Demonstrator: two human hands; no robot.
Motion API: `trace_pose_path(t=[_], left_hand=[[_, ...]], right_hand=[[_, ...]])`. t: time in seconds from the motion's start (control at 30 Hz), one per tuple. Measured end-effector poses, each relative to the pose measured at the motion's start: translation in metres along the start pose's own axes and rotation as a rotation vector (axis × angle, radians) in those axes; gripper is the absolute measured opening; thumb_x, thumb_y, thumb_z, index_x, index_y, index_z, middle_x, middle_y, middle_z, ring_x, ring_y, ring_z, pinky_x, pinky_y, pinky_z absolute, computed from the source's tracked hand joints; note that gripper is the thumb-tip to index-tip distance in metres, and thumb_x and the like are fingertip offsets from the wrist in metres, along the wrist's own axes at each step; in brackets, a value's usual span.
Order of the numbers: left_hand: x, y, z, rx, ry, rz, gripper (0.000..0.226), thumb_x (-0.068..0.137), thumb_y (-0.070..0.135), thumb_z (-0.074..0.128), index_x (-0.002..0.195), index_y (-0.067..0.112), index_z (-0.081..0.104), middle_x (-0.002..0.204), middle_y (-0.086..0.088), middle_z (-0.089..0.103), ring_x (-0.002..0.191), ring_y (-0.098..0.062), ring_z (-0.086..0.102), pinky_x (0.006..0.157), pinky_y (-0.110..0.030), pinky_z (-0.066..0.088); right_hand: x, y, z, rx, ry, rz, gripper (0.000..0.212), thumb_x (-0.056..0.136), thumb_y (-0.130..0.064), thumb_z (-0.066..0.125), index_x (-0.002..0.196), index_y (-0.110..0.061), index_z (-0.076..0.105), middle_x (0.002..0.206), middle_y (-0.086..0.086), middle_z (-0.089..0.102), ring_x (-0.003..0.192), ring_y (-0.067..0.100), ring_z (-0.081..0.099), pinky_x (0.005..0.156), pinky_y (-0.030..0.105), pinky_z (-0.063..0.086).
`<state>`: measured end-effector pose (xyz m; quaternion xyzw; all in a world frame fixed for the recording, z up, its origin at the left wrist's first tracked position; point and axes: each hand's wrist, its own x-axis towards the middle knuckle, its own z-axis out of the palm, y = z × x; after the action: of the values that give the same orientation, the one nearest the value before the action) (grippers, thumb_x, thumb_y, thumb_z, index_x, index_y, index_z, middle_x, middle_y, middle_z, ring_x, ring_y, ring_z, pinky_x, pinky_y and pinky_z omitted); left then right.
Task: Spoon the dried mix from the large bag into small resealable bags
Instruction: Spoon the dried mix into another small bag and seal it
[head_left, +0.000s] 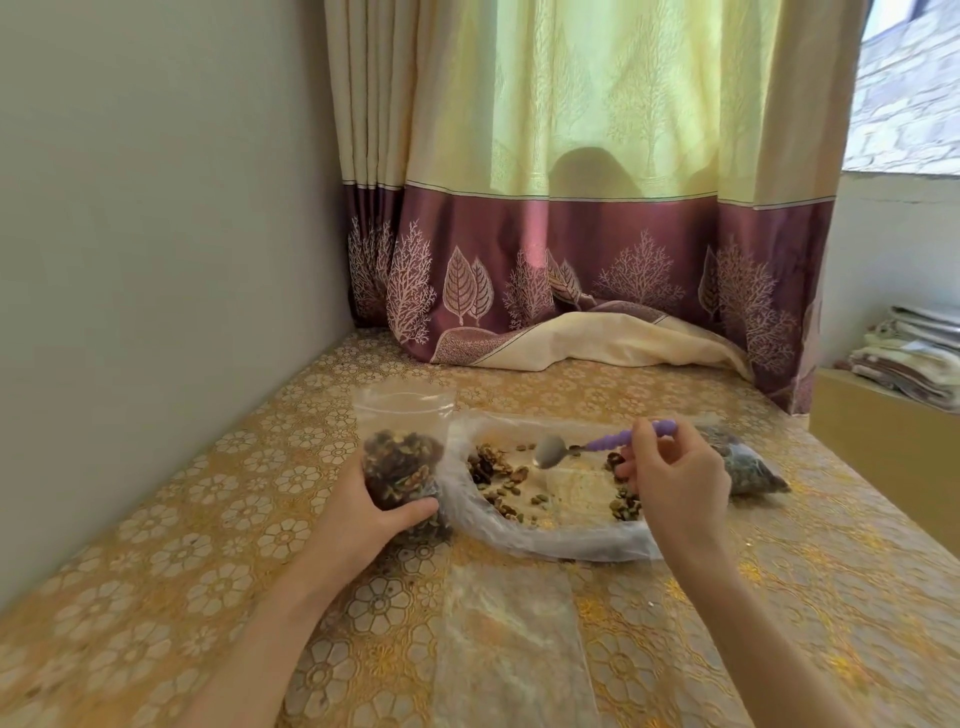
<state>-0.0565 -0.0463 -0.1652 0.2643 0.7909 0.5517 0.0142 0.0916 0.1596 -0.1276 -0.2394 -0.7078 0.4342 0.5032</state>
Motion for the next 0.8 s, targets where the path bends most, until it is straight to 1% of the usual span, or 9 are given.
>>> trace_pose_path(t=[0.07,0.13,0.23,0.33,0.47,0.53,0.6,0.7,0.8], left_hand=[[0.001,0.001,-0.003,-0.071,-0.056,-0.027,0.074,0.059,0.039,0.083,0.119,0.033,0.041,0.112,0.014,0.052,0.100,-0.006,0.050,0.075,-0.015,0.035],[-0.001,0.003,-0.007,-0.183,-0.139,-0.045,0.067,0.056,0.044,0.085,0.110,0.040,0.045,0.110,0.016,0.056,0.101,-0.001,0.053,0.075,-0.015,0.039],[-0.003,0.003,-0.008,-0.248,-0.180,-0.046,0.061,0.059,0.035,0.084,0.106,0.044,0.047,0.111,0.014,0.059,0.100,0.001,0.055,0.075,-0.017,0.041],[-0.002,0.002,-0.007,-0.245,-0.165,-0.039,0.049,0.071,0.022,0.077,0.104,0.043,0.047,0.110,0.014,0.059,0.097,0.004,0.055,0.073,-0.015,0.040],[-0.001,-0.001,-0.007,-0.224,-0.178,-0.048,0.051,0.075,0.021,0.074,0.107,0.044,0.042,0.108,0.017,0.057,0.096,0.005,0.053,0.070,-0.014,0.039],[0.000,-0.001,-0.007,-0.212,-0.171,-0.048,0.056,0.076,0.022,0.074,0.114,0.044,0.040,0.109,0.017,0.056,0.096,0.005,0.052,0.070,-0.013,0.039],[0.000,-0.001,-0.007,-0.200,-0.163,-0.050,0.059,0.076,0.023,0.074,0.120,0.039,0.038,0.109,0.017,0.056,0.096,0.005,0.052,0.070,-0.012,0.038],[-0.001,-0.001,-0.006,-0.175,-0.150,-0.047,0.059,0.076,0.025,0.074,0.121,0.039,0.038,0.108,0.018,0.055,0.097,0.006,0.051,0.070,-0.011,0.038],[-0.002,-0.002,-0.006,-0.145,-0.132,-0.041,0.062,0.074,0.032,0.075,0.123,0.039,0.038,0.110,0.018,0.055,0.098,0.006,0.050,0.072,-0.013,0.039]], right_hand=[[0.001,0.006,-0.002,-0.056,0.033,-0.017,0.025,0.096,-0.019,0.052,0.075,-0.008,0.059,0.054,-0.016,0.066,0.048,-0.003,0.059,0.051,0.005,0.042],[0.002,0.010,-0.002,-0.085,0.030,-0.012,0.025,0.096,-0.018,0.052,0.075,-0.006,0.060,0.048,-0.022,0.061,0.046,-0.006,0.057,0.051,0.003,0.039],[0.002,0.012,0.005,-0.080,-0.049,0.036,0.023,0.097,-0.016,0.050,0.080,-0.005,0.060,0.051,-0.027,0.061,0.046,-0.003,0.058,0.044,0.009,0.042],[-0.001,0.013,0.015,-0.004,-0.127,0.108,0.022,0.098,-0.014,0.048,0.080,-0.008,0.060,0.055,-0.021,0.065,0.046,0.000,0.057,0.042,0.013,0.044],[-0.005,0.015,0.024,0.085,-0.196,0.216,0.023,0.096,-0.011,0.049,0.078,-0.007,0.062,0.061,-0.008,0.071,0.053,0.009,0.060,0.050,0.022,0.048],[-0.006,0.016,0.024,0.089,-0.207,0.220,0.023,0.095,-0.008,0.051,0.076,-0.007,0.063,0.058,-0.005,0.070,0.053,0.013,0.060,0.050,0.026,0.048],[-0.007,0.017,0.023,0.093,-0.219,0.221,0.023,0.095,-0.007,0.050,0.076,-0.007,0.063,0.055,-0.005,0.068,0.052,0.015,0.059,0.049,0.026,0.047],[-0.007,0.020,0.018,0.074,-0.235,0.205,0.017,0.095,-0.008,0.051,0.084,-0.006,0.064,0.056,-0.003,0.068,0.049,0.011,0.059,0.048,0.024,0.046],[-0.006,0.021,0.013,0.040,-0.249,0.161,0.018,0.094,-0.007,0.052,0.081,-0.011,0.064,0.055,-0.001,0.067,0.047,0.010,0.058,0.046,0.024,0.045]])
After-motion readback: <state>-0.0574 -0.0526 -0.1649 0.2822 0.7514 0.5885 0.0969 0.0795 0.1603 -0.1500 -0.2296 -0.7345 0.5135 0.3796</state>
